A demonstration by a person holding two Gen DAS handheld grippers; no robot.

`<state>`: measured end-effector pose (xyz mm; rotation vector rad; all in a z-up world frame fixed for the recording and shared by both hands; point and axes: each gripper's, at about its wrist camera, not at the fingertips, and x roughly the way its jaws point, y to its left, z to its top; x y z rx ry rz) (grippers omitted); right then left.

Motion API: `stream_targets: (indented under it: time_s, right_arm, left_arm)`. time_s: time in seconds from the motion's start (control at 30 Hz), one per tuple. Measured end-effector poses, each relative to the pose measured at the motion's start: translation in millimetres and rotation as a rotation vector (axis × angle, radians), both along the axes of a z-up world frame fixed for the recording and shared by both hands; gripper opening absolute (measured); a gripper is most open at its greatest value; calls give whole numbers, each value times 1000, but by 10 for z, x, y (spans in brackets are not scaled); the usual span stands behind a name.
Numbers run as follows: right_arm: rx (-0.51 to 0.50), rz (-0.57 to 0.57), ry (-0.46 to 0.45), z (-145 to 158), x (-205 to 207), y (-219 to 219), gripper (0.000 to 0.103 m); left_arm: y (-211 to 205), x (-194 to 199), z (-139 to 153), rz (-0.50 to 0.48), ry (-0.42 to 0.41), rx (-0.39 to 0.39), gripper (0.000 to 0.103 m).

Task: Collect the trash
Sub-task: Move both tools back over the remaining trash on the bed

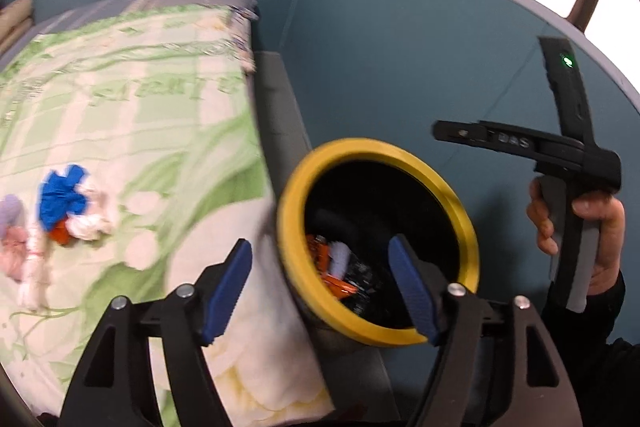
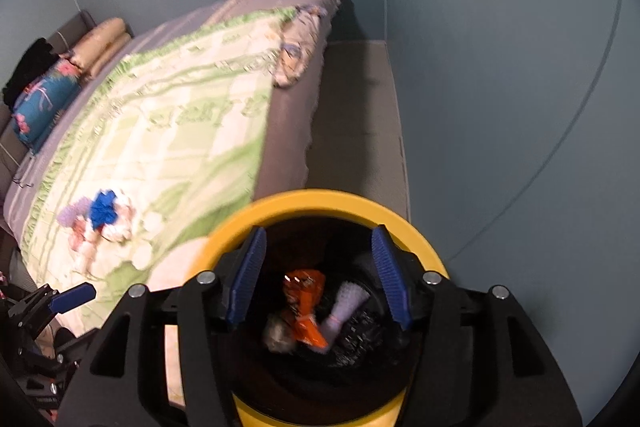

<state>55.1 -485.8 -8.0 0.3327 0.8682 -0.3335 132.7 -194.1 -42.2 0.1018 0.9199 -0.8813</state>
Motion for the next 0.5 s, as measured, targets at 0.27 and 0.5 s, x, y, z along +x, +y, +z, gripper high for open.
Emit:
stream_targets:
  time_s: [0.27, 0.5]
  right_arm:
    - [-15, 110, -108, 315, 225, 462, 71]
    - [-32, 227, -144, 477, 474, 940, 76]
  left_arm:
    - [586, 198, 295, 174, -85, -20, 84]
    - [1185, 340, 425, 321, -108, -25, 88]
